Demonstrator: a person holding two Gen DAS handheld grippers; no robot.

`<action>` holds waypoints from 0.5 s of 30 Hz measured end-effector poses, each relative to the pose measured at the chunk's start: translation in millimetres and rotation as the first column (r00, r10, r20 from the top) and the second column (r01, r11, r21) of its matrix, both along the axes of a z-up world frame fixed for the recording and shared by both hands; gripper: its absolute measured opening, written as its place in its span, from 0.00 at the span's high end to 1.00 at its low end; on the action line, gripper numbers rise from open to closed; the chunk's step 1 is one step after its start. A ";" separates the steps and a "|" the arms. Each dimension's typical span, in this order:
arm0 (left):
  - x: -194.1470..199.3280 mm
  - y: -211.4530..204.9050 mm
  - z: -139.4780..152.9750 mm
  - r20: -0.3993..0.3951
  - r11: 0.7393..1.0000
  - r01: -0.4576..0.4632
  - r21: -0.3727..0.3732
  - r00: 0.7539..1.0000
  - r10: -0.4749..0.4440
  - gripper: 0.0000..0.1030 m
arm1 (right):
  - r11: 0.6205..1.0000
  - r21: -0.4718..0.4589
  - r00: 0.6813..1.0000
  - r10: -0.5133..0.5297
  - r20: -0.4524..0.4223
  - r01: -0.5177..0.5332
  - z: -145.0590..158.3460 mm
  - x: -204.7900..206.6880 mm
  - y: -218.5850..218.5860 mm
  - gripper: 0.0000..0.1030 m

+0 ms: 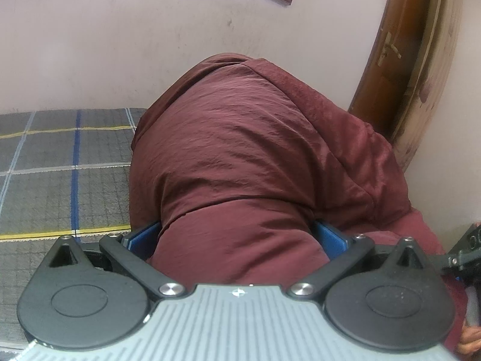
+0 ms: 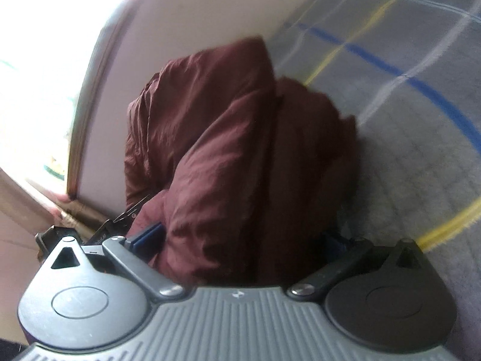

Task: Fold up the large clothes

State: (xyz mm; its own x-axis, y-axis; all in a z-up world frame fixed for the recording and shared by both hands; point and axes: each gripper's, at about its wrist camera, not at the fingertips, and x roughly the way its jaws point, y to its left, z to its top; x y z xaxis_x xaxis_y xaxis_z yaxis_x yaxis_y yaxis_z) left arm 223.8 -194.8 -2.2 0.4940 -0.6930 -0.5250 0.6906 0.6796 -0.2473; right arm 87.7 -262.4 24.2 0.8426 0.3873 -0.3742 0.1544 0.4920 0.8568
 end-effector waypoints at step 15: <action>25.3 21.3 13.5 -0.156 0.995 0.042 -0.087 0.986 -0.055 0.00 | 0.990 -0.107 0.994 0.096 0.056 -0.090 -6.8 19.3 -0.3 0.06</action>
State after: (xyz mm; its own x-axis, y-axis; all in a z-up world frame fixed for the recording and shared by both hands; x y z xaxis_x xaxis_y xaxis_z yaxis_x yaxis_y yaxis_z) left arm 249.0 -173.5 11.3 0.3740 -0.7589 -0.5331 0.6701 0.6185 -0.4103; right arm 107.0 -262.7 17.4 0.8270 0.4269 -0.3659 0.0530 0.5887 0.8066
